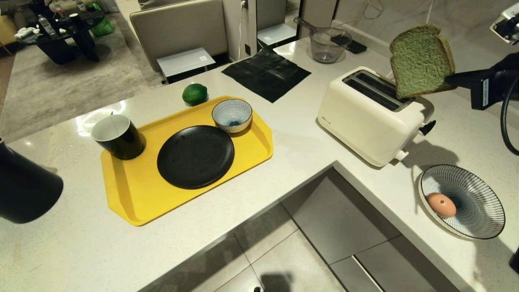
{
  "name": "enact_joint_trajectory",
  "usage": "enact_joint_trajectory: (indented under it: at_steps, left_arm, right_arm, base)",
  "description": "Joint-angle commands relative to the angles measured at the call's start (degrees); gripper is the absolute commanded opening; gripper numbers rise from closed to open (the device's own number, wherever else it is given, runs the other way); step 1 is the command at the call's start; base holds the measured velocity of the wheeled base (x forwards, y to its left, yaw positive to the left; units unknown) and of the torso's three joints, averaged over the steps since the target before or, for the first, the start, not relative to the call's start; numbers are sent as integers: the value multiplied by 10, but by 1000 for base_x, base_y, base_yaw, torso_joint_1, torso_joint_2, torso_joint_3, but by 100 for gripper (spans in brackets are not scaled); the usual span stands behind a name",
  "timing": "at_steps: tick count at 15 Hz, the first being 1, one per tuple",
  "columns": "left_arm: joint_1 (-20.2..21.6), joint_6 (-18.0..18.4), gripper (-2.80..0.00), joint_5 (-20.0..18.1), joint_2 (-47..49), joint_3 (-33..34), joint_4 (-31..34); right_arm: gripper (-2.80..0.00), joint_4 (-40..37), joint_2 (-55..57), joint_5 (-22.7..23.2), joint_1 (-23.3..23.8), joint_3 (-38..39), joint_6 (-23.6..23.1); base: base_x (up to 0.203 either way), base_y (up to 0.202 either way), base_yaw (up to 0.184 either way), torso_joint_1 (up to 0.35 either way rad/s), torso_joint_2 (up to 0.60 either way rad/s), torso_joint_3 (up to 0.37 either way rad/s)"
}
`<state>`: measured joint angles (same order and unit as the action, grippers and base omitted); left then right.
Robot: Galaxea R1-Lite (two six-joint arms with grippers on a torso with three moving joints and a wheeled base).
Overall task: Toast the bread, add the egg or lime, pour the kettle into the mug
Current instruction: Put the bread slices in the toaster
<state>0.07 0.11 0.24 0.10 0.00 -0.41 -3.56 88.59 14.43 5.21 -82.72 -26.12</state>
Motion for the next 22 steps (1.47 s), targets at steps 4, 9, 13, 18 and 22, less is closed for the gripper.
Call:
enact_joint_trajectory:
  at_steps: [4, 9, 13, 18, 22]
  left_arm:
    - [0, 1, -280, 0, 0, 0, 0]
    - [0, 1, -280, 0, 0, 0, 0]
    - [0, 2, -280, 0, 0, 0, 0]
    - [0, 1, -280, 0, 0, 0, 0]
    - [0, 1, -280, 0, 0, 0, 0]
  right_arm:
    - [-280, 4, 17, 0, 0, 1, -7]
    - [-280, 5, 34, 1, -8, -2, -23]
    - [-280, 5, 45, -2, -24, -2, -23]
    - [-280, 48, 67, -11, -47, 2, -22]
    - [-280, 77, 80, -24, -53, 1, -20]
  base:
    - [0, 0, 0, 0, 0, 0]
    - [0, 0, 0, 0, 0, 0]
    - [0, 0, 0, 0, 0, 0]
    - [0, 0, 0, 0, 0, 0]
    - [0, 0, 0, 0, 0, 0]
